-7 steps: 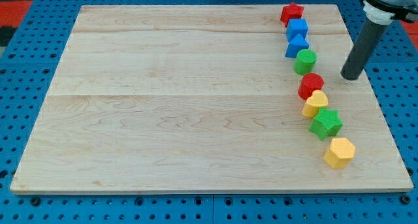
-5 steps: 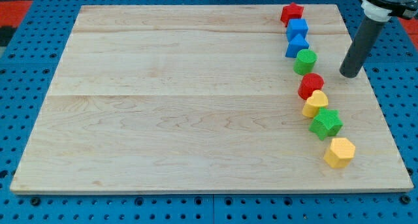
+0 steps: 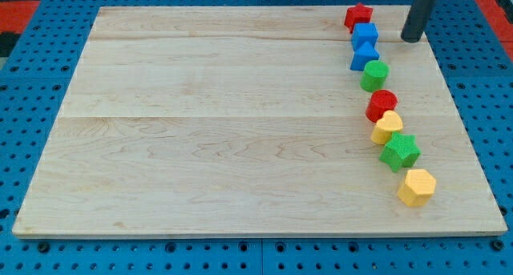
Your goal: Slide the red star to the top center
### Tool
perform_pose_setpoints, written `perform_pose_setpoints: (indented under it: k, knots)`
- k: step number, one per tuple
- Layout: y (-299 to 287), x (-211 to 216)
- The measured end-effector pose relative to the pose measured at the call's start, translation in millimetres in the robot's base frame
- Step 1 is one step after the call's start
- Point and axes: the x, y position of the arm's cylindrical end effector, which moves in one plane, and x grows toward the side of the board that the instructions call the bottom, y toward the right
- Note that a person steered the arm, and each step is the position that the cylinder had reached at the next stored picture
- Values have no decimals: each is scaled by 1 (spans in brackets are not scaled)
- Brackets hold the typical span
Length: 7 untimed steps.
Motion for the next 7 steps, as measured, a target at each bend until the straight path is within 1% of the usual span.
perform_pose_setpoints:
  k: [1, 2, 3, 6, 7]
  knots:
    - [-1, -20]
    - [-22, -38]
    - [-54, -48]
    - [-188, -53]
    - [-202, -42]
